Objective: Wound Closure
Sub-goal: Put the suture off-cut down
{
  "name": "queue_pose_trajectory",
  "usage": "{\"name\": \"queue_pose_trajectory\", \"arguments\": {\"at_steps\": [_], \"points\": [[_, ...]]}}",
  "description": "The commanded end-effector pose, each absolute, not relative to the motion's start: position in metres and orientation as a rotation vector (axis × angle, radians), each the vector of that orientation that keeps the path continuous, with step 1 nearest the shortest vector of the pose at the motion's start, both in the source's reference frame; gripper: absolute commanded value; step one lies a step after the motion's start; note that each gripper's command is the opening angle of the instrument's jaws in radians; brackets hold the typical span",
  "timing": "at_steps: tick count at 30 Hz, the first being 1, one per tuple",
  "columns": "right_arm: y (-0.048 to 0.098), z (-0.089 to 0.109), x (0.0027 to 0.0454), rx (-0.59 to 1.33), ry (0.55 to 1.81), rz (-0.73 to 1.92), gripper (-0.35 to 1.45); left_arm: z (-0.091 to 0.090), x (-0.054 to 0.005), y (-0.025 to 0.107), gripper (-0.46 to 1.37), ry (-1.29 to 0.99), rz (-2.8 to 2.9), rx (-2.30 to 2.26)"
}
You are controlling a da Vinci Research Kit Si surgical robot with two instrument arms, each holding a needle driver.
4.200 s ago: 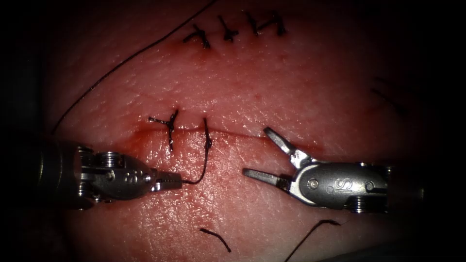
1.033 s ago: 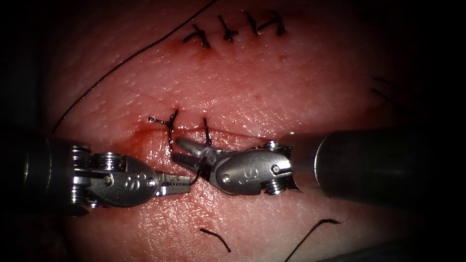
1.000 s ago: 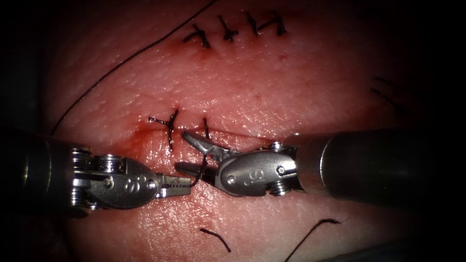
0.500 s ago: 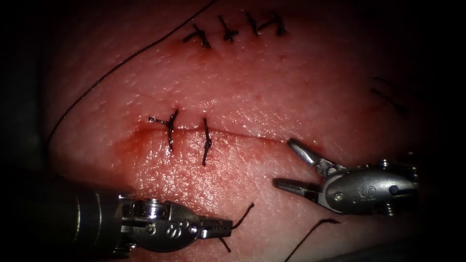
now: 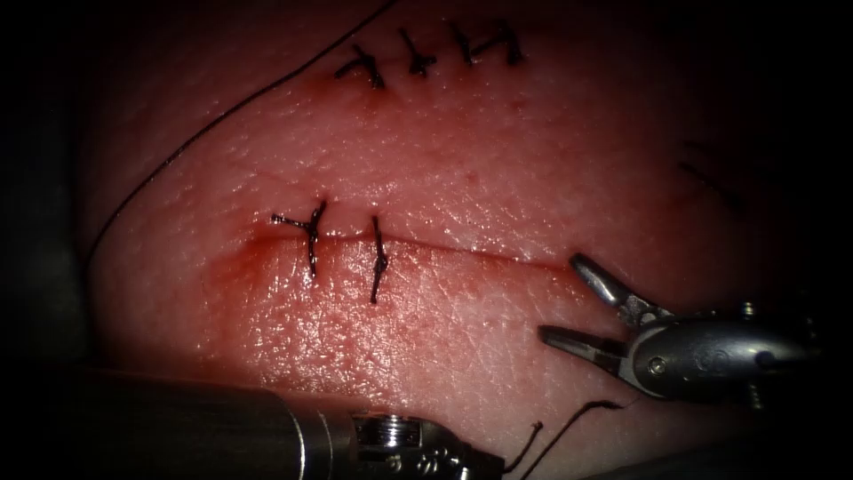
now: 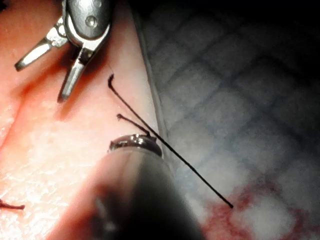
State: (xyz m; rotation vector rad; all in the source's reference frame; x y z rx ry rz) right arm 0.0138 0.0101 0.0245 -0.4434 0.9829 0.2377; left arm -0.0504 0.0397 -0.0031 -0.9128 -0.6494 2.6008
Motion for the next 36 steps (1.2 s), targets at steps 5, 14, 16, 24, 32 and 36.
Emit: {"name": "queue_pose_trajectory", "arguments": {"at_steps": [5, 14, 16, 24, 32, 36], "points": [[0.010, 0.024, 0.0140, -0.440, 0.988, 0.235, 0.86, -0.001, -0.0514, 0.040, 0.33, -0.666, 2.598, -0.831], [0.009, 0.024, 0.0139, -0.440, 0.989, 0.234, 0.74, 0.002, -0.0497, 0.042, 0.92, -0.531, 2.632, -0.755], [0.009, 0.024, 0.0139, -0.440, 0.988, 0.235, 0.72, 0.002, -0.0491, 0.042, 1.00, -0.529, 2.647, -0.722], [0.010, 0.024, 0.0140, -0.443, 0.988, 0.237, 0.66, 0.003, -0.0468, 0.045, 0.99, -0.502, 2.701, -0.813], [0.010, 0.024, 0.0140, -0.438, 0.987, 0.234, 0.58, -0.001, -0.0453, 0.048, 0.66, -0.313, 2.763, -1.267], [0.010, 0.024, 0.0140, -0.439, 0.988, 0.232, 0.58, -0.003, -0.0448, 0.050, 0.71, -0.292, 2.642, -1.555]]}}
